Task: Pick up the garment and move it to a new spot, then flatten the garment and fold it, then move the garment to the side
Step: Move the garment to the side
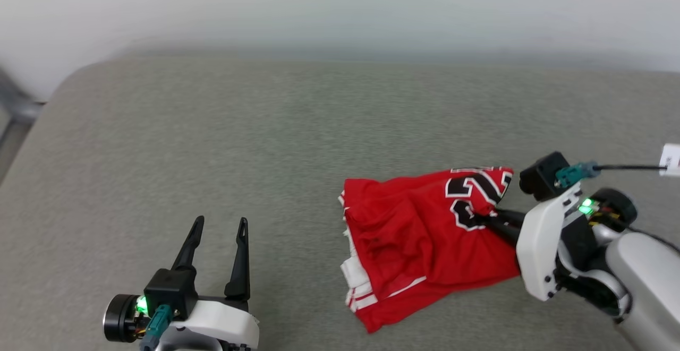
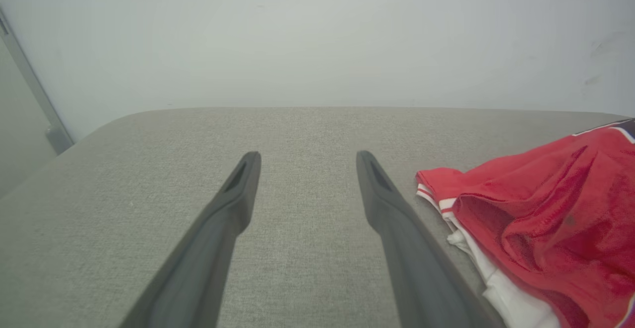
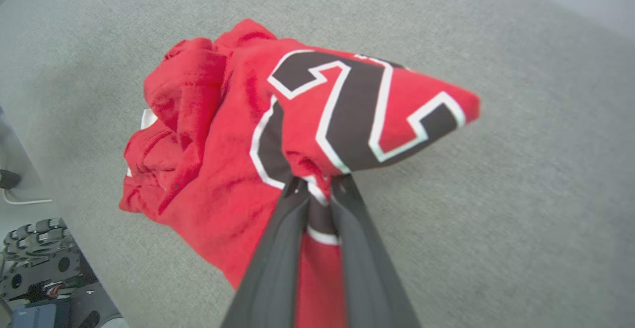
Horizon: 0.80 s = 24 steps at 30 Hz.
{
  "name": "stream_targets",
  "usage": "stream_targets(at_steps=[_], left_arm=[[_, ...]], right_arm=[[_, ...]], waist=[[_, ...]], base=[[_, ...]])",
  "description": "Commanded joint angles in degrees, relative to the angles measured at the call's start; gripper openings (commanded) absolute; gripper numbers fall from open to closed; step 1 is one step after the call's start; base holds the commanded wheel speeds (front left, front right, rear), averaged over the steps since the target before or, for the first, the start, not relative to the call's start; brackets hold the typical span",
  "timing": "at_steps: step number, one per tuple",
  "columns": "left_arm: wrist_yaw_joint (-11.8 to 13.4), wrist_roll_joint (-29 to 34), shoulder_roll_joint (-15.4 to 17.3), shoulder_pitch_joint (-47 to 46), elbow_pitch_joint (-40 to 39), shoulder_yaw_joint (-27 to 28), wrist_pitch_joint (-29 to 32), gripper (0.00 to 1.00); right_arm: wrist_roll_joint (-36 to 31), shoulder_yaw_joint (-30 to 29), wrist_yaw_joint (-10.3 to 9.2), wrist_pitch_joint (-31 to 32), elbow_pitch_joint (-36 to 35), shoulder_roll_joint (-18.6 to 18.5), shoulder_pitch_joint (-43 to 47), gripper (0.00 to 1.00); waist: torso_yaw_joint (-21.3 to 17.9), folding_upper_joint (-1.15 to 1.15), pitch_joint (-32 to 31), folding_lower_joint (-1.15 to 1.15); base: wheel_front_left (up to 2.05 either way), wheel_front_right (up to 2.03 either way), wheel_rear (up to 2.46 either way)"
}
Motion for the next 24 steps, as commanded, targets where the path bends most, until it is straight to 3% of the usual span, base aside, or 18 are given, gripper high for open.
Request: stream_targets(at_steps=[1,6,13,24], left_arm=[[0.1,0.4,-0.1,0.5,-0.3,0.0,-0.1,1.00],[0.3,0.5,0.0,-0.6,-1.6,1.1,-0.1,1.00],[-0.5,1.4,0.7,-3.5,-3.2,2.4,-0.1,1.00],[-1.7,3.0,2.2,-10.0,-7.0,3.0,-0.1,1.00]], right_arm=[[-0.5,0.0,-0.07,-0.1,-0.7,-1.0,-1.0,0.00],[-1.2,0.9,-0.06,1.5,-4.6,-5.3,-3.5,0.00],[-2.2,-1.6,-0.07,2.9,-4.6,-10.5,-6.5,0.00],[-9.8,-7.6,-0.08,0.7,7.0,-19.1,-13.3,0.00]], waist=[[-3.1,0.00,0.0,0.00],[-8.7,0.00,1.9,0.00],[-14.0,0.00,7.3,0.00],[-15.2,0.00,19.7,0.00]], base=[[0.00,0.00,0.00],[0.00,0.00,0.00],[0.00,0.00,0.00],[0.00,0.00,0.00]])
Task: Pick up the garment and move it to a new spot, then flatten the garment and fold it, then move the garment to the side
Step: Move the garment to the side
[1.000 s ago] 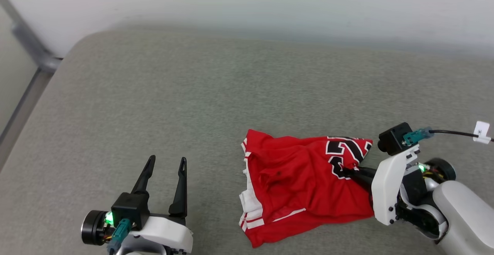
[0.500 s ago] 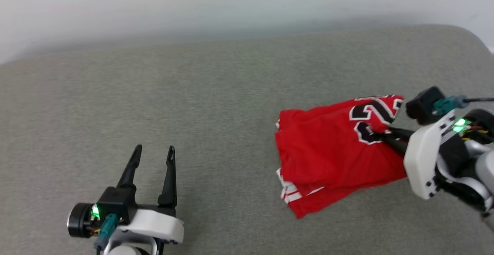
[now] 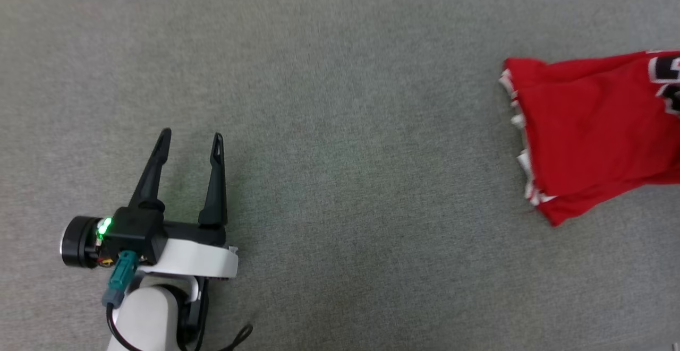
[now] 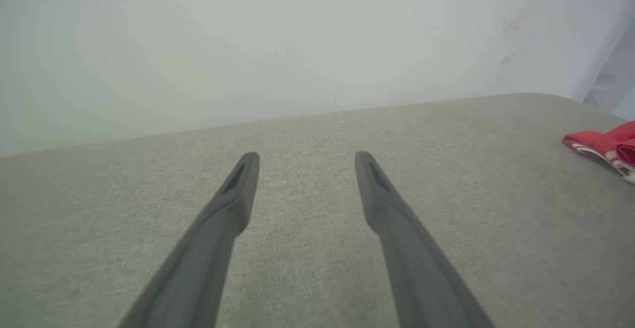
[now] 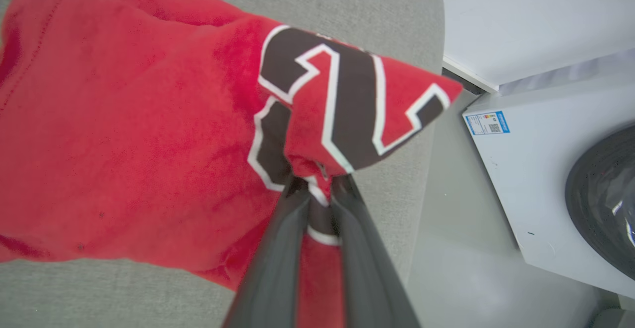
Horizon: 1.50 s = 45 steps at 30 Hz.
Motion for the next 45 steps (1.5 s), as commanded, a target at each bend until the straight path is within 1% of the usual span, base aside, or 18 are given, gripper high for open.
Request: stream_targets(at_steps=[1,8,12,16,17,18,19,23,26,27,30,32,36,39,42,45], left_arm=[[-0.3,0.3,0.4,-1.1,-0.5,0.2,-0.1,1.00],[-0.6,0.7,1.2,-4.7,-2.1,0.5,-0.1,1.00],[-0.9,0.9,1.6,-6.1,-2.5,0.2,-0.1,1.00],[-0.8,1.3,2.0,-6.4,-2.4,0.1,-0.1,1.00],[-0.8,1.3,2.0,-6.3,-2.3,0.2,-0.1,1.00],[-0.6,1.3,2.0,-6.1,-2.3,0.2,-0.1,1.00],[-0.5,1.2,2.0,-5.8,-2.2,0.2,-0.1,1.00],[-0.1,0.8,1.5,-4.2,-1.8,0.4,-0.1,1.00],[0.3,0.2,1.0,-2.5,-1.1,0.4,-0.1,1.00],[0.3,0.2,1.0,-2.5,-1.1,0.4,-0.1,1.00],[0.8,-0.3,0.4,-0.7,-0.7,0.4,-0.1,1.00],[1.1,-0.6,0.0,0.6,-0.4,0.3,-0.1,1.00],[1.8,-1.1,-0.7,3.1,0.3,0.1,-0.1,1.00],[2.2,-1.5,-0.9,5.3,0.7,0.4,-0.1,1.00],[2.4,-1.8,-1.1,7.0,1.0,0.6,-0.1,1.00],[2.6,-1.8,-1.2,8.5,1.1,0.9,-0.1,1.00]], right_arm=[[-0.7,-1.2,-0.09,-0.3,1.1,-0.4,-1.4,0.00],[-3.3,-10.5,-0.10,-2.7,11.2,-2.5,-4.5,0.00],[-4.7,-14.7,-0.09,-3.9,15.7,-1.0,-5.8,0.00],[-7.4,-18.3,-0.10,-6.2,18.7,1.5,-7.4,0.00],[-8.8,-19.1,-0.10,-7.0,19.4,2.2,-7.6,0.13],[-9.8,-19.7,-0.10,-7.6,20.2,3.0,-7.8,0.46],[-10.9,-20.2,-0.09,-7.9,20.8,3.9,-7.6,1.00],[-15.6,-22.4,-0.09,-8.9,22.6,5.6,-7.2,1.00],[-17.9,-23.6,-0.09,-10.5,21.9,6.9,-6.5,1.00],[-17.9,-23.6,-0.09,-10.5,21.9,6.9,-6.5,1.00],[-19.6,-24.8,-0.09,-14.2,19.2,7.8,-5.4,1.00],[-21.0,-26.2,-0.09,-18.4,16.6,8.8,-4.7,1.00],[-24.5,-31.1,-0.08,-27.7,12.6,12.9,-2.9,1.00],[-26.9,-33.0,-0.09,-33.2,9.6,16.5,-1.5,1.00],[-27.5,-33.0,-0.09,-37.6,7.0,20.2,1.0,1.00],[-26.8,-32.4,-0.09,-40.0,4.1,23.4,3.1,1.00]], waist=[[-0.3,0.00,4.3,-0.01],[0.4,0.00,10.1,-0.01],[0.7,0.00,11.9,-0.01],[0.7,0.00,12.0,-0.01],[0.7,0.00,11.7,-0.01],[0.7,0.00,11.4,-0.01],[0.8,0.00,10.8,-0.01],[0.9,0.00,7.6,-0.01],[1.2,0.00,4.2,-0.01],[1.2,0.00,4.2,-0.01],[1.7,0.00,0.9,-0.01],[2.1,0.00,-1.4,-0.01],[3.5,0.00,-5.8,-0.01],[4.4,0.00,-8.7,-0.01],[5.8,0.00,-11.6,-0.01],[7.1,0.00,-13.8,-0.01]], base=[[0.00,0.00,0.00],[0.00,0.00,0.00],[0.00,0.00,0.00],[0.00,0.00,0.00],[0.00,0.00,0.00],[0.00,0.00,0.00],[0.00,0.00,0.00],[0.00,0.00,0.00],[0.00,0.00,0.00],[0.00,0.00,0.00],[0.00,0.00,0.00],[0.00,0.00,0.00],[0.00,0.00,0.00],[0.00,0.00,0.00],[0.00,0.00,0.00],[0.00,0.00,0.00]])
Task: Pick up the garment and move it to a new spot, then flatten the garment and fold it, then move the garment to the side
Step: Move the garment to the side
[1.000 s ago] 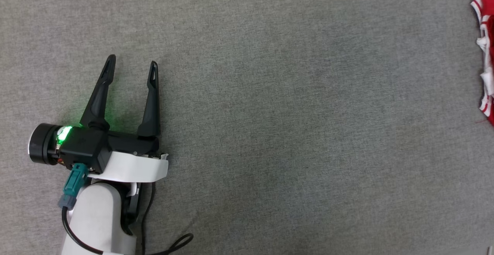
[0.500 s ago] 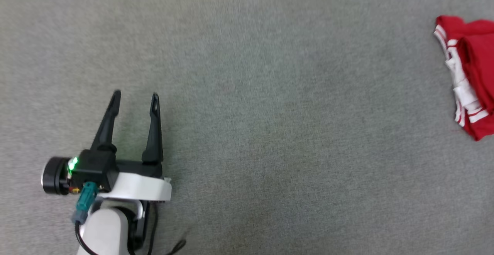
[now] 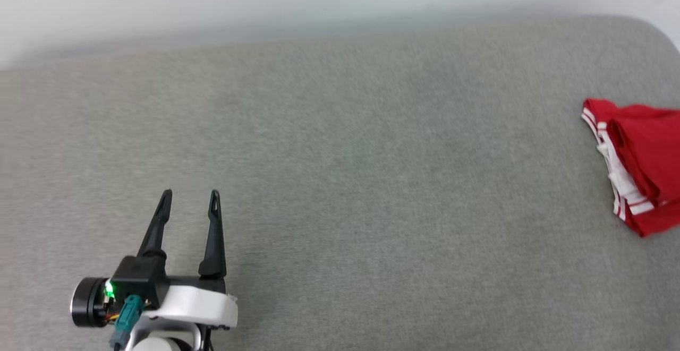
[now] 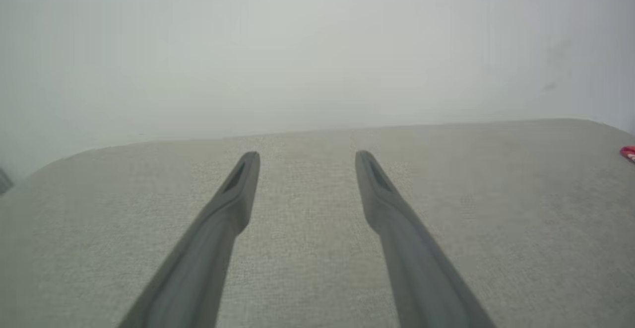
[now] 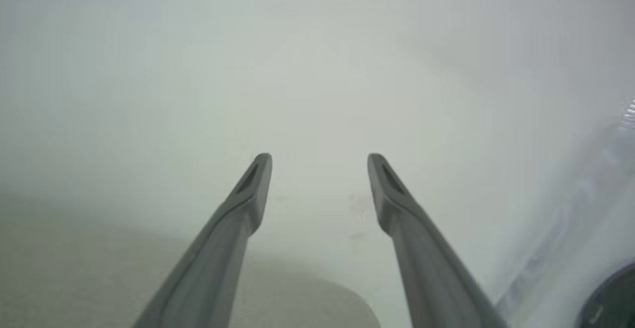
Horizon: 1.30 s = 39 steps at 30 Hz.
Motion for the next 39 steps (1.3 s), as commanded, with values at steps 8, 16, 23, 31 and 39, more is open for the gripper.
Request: stream_targets(at_steps=[8,16,23,31,39], left_arm=[[0.1,-0.2,-0.3,3.3,1.3,0.1,-0.1,1.00],[-0.2,-0.1,-0.4,5.0,2.9,-0.3,-0.1,1.00],[0.2,-0.6,-0.6,6.4,3.6,-0.8,-0.1,1.00],[-1.4,-1.9,-0.6,7.1,5.7,0.1,-0.1,1.00],[-2.1,-2.1,-0.7,7.1,6.3,0.1,-0.1,1.00]], right_arm=[[3.8,0.6,-0.07,-1.7,-10.6,12.5,12.4,1.00],[5.3,2.8,-0.07,-1.7,-12.6,17.9,24.2,1.00],[5.5,2.9,-0.06,-1.7,-14.1,20.1,33.8,1.00],[4.5,1.4,-0.06,-1.7,-16.7,21.8,40.5,1.00],[3.9,0.8,-0.06,-1.7,-18.2,22.5,43.0,1.00]], waist=[[5.5,0.00,-6.8,0.02],[6.9,0.00,-10.4,0.02],[7.2,0.00,-12.1,0.02],[6.8,0.00,-13.4,0.02],[6.5,0.00,-13.9,0.02]], base=[[0.00,0.00,0.00],[0.00,0.00,0.00],[0.00,0.00,0.00],[0.00,0.00,0.00],[0.00,0.00,0.00]])
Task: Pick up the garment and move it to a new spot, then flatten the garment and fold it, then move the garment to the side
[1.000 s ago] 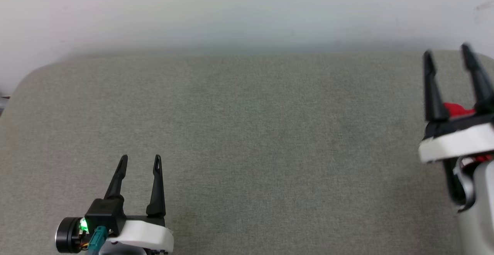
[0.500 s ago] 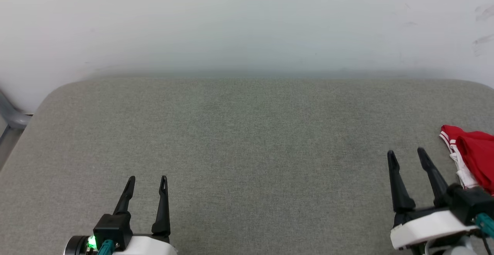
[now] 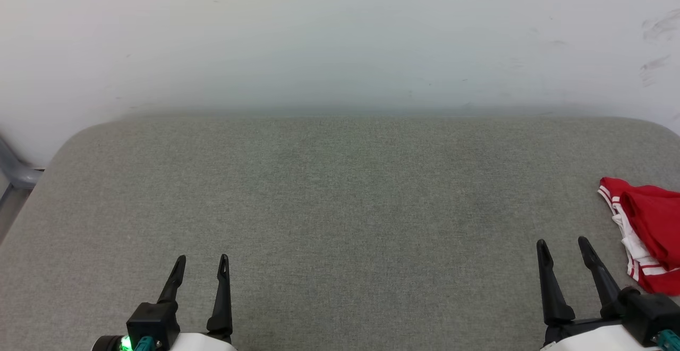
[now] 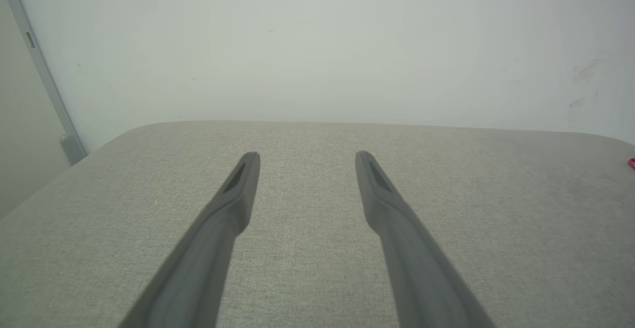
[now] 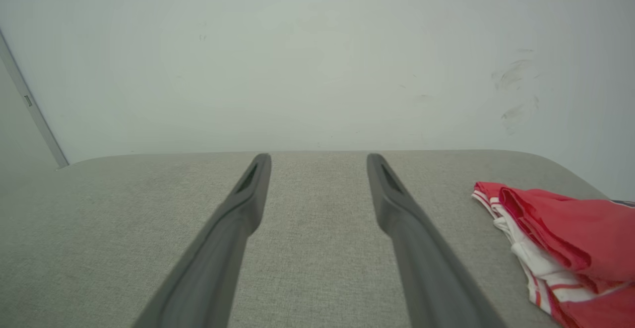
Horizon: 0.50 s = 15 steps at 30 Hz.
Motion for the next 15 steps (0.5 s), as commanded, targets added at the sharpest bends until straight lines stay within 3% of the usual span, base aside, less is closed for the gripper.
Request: stream_targets(at_steps=[1,7,8,15], left_arm=[[-0.2,-0.1,-0.1,0.1,0.2,0.0,-0.1,1.00],[-0.1,-0.2,-0.1,0.1,0.5,-0.2,-0.1,1.00],[0.0,0.0,0.0,0.0,0.4,-0.1,0.0,0.00],[-0.2,-2.8,-0.1,0.4,3.5,0.5,1.3,0.00]], right_arm=[[-0.3,0.0,-0.05,-0.1,-0.2,0.4,0.7,1.00],[-0.3,-0.1,-0.05,-0.1,0.2,0.7,0.7,1.00],[-0.1,0.0,0.00,0.0,0.1,0.5,0.1,0.00],[2.7,-0.1,0.00,0.9,2.8,0.6,0.3,0.00]], waist=[[-0.1,0.00,0.0,0.00],[-0.1,0.00,0.0,0.00],[-0.1,0.00,-0.1,0.00],[-0.1,0.00,0.0,0.00]], base=[[0.00,0.00,0.00],[0.00,0.00,0.00],[0.00,0.00,0.00],[0.00,0.00,0.00]])
